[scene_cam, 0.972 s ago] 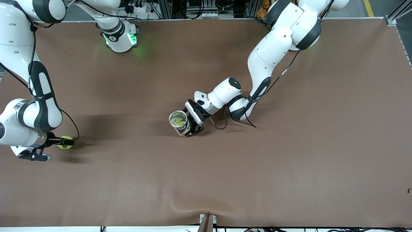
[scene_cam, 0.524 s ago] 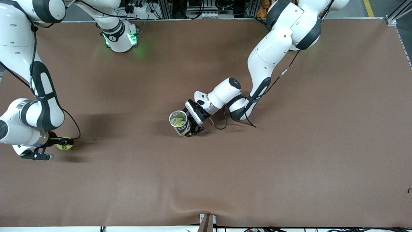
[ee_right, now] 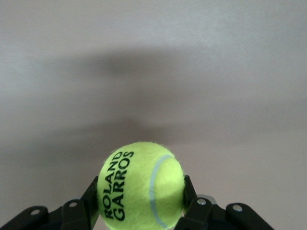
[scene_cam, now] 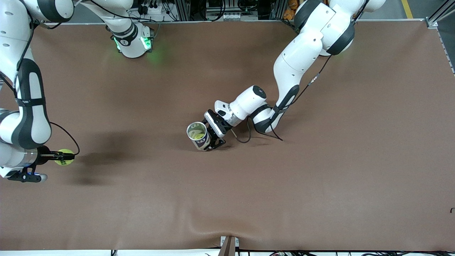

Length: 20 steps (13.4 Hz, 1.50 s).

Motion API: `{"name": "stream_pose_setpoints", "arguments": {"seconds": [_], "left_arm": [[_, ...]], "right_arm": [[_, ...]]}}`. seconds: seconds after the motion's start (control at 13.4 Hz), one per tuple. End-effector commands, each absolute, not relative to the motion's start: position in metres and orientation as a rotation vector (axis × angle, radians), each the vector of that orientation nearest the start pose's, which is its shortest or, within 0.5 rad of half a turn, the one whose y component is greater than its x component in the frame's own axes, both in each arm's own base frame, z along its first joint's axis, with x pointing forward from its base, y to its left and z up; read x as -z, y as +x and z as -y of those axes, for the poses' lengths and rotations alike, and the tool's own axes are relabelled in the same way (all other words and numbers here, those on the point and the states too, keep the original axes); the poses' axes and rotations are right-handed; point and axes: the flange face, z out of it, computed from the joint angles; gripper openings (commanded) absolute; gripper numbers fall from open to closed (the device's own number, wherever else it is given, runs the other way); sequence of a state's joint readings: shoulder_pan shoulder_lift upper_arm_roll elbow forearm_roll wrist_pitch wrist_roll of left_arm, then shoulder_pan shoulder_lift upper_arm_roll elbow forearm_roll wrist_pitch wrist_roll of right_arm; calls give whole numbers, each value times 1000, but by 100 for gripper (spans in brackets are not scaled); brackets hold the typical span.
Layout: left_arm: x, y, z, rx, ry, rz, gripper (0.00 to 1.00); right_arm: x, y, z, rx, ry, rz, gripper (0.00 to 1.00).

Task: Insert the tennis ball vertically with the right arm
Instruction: 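Grasp the second tennis ball with the right gripper, then carry the ball over the tube and drop it inside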

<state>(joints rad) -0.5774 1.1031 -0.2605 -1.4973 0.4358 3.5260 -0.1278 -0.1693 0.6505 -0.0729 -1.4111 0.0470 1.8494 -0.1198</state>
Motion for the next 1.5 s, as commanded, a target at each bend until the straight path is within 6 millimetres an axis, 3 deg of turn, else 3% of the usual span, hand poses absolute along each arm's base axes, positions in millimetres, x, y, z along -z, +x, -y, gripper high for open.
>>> {"name": "stream_pose_setpoints", "arguments": {"seconds": [0.0, 0.3, 0.67, 0.97, 1.42], "left_arm": [[-147, 490, 539, -1087, 2112, 1065, 72], [-150, 490, 540, -1093, 2106, 1066, 72], [-151, 491, 539, -1098, 2104, 1065, 72], [-151, 492, 538, -1098, 2105, 1064, 72], [-152, 491, 539, -1099, 2104, 1063, 72]], "right_arm": [[-338, 683, 107, -363, -3052, -330, 0], [-376, 684, 14, -367, -2976, -532, 0], [-404, 675, -100, -404, -2859, -762, 0], [-427, 656, -209, -392, -2769, -914, 0], [-448, 634, -294, -363, -2682, -1030, 0]]}}
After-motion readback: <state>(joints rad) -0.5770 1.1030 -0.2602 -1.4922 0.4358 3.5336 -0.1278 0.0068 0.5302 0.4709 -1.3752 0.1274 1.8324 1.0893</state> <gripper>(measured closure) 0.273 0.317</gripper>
